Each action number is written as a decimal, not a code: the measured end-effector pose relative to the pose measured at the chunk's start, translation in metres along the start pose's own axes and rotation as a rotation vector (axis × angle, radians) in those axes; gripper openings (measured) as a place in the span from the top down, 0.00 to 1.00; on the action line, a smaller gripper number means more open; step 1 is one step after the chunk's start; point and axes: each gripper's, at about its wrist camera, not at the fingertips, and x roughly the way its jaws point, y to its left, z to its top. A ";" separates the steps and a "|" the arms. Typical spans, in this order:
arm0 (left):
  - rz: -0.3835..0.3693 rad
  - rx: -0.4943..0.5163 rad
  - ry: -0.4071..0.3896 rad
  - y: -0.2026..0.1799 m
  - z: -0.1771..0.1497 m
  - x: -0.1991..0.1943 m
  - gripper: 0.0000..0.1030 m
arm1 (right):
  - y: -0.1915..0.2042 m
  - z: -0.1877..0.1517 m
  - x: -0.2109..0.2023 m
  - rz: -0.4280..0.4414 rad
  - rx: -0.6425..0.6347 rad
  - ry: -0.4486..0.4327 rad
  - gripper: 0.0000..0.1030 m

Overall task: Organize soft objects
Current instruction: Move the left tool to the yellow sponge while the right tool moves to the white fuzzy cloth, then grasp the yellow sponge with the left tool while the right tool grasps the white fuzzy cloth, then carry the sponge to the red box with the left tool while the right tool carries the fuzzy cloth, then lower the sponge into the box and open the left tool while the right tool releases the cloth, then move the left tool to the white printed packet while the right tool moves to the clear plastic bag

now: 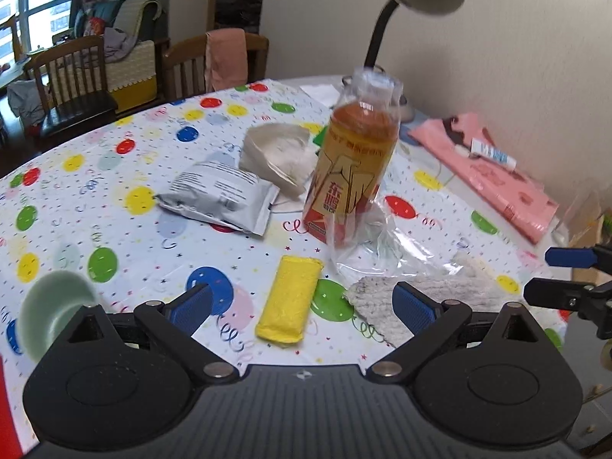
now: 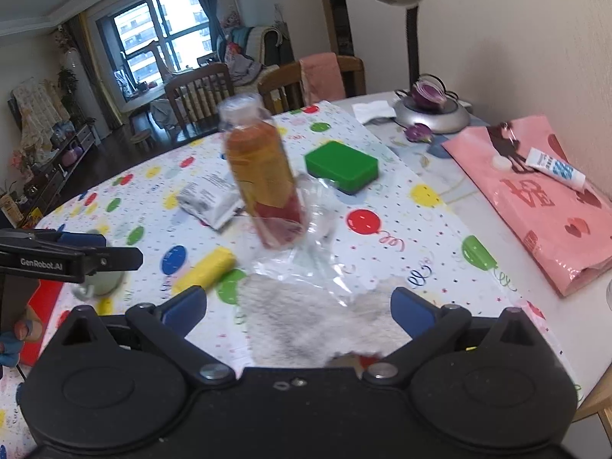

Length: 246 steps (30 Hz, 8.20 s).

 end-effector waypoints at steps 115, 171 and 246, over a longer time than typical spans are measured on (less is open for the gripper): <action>0.357 -0.300 -0.071 0.293 -0.116 -0.307 0.61 | 0.391 0.016 -0.050 0.400 -0.246 -0.153 0.96; 0.358 -0.342 0.089 0.383 -0.170 -0.235 0.39 | 0.508 -0.013 0.082 0.295 -0.470 0.131 0.42; 0.144 -0.180 -0.101 0.053 0.030 -0.084 0.03 | 0.104 0.012 -0.026 0.083 -0.193 -0.118 0.01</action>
